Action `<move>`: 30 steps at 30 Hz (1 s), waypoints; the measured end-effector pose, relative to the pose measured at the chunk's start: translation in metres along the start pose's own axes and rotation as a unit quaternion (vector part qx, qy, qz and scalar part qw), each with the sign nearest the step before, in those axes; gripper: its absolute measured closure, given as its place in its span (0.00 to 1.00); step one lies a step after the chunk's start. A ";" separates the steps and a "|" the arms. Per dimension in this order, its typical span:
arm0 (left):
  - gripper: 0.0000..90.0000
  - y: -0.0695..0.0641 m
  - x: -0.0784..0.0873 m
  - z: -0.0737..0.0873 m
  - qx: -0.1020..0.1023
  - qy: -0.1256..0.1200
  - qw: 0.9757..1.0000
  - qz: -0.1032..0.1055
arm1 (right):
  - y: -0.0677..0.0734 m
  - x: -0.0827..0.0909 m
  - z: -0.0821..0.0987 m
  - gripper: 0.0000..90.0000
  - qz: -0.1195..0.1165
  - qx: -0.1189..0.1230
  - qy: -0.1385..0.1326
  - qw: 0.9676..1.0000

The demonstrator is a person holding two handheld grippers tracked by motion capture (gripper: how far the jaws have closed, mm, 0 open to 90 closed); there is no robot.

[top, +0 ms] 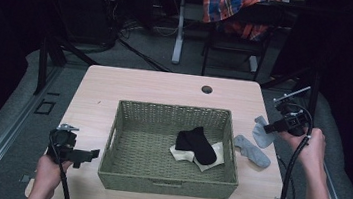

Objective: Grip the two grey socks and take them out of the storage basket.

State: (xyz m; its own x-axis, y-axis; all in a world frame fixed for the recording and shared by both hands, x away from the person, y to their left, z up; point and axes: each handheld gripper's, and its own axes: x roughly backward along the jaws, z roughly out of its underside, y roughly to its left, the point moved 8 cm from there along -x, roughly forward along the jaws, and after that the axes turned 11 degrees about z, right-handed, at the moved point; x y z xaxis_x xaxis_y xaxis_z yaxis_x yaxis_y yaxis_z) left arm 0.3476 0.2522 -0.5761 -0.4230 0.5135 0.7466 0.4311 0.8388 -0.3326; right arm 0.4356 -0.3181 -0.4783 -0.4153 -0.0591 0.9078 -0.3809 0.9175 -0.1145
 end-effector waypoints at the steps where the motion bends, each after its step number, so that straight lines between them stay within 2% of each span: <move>1: 0.00 0.000 0.000 0.000 0.000 -0.001 1.000 0.000 | -0.002 -0.002 0.001 0.94 0.003 0.002 0.006 1.000; 5: 0.00 0.000 0.000 0.000 0.000 0.000 1.000 0.000 | -0.002 -0.007 0.003 0.94 -0.001 0.004 0.014 1.000; 6: 0.00 0.000 0.000 0.000 0.000 0.000 1.000 0.000 | 0.000 -0.008 0.002 0.94 -0.002 -0.002 0.010 1.000; 7: 0.00 0.000 0.000 0.000 0.000 0.000 1.000 0.000 | -0.002 -0.009 0.003 0.94 0.003 0.005 0.017 1.000; 15: 0.00 0.000 0.000 0.000 0.000 0.000 1.000 0.001 | -0.002 -0.020 0.006 0.94 0.005 0.008 0.032 0.999; 18: 0.00 0.000 0.000 0.000 0.000 0.000 1.000 0.001 | -0.001 -0.025 0.007 0.94 0.003 0.002 0.035 0.999; 23: 0.00 0.000 0.000 0.000 0.000 0.002 1.000 0.001 | 0.000 -0.034 0.010 0.94 0.003 0.014 0.053 0.998; 28: 0.00 0.000 0.000 0.000 0.000 0.000 1.000 0.000 | 0.003 -0.040 0.010 0.94 0.005 0.003 0.051 0.999; 29: 0.00 0.000 0.000 0.000 0.000 0.000 1.000 0.000 | 0.002 -0.042 0.011 0.94 0.004 0.018 0.064 0.998; 30: 0.00 0.000 0.000 0.000 0.000 0.000 1.000 0.001 | 0.003 -0.043 0.011 0.94 0.005 0.012 0.059 0.998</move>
State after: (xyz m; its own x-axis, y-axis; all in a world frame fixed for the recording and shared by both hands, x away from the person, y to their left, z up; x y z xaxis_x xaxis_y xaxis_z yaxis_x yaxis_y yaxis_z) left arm 0.3474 0.2519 -0.5760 -0.4216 0.5146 0.7466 0.4317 0.8380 -0.3338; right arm 0.4435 -0.3172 -0.5221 -0.3203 -0.0020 0.9473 -0.3980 0.9078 -0.1327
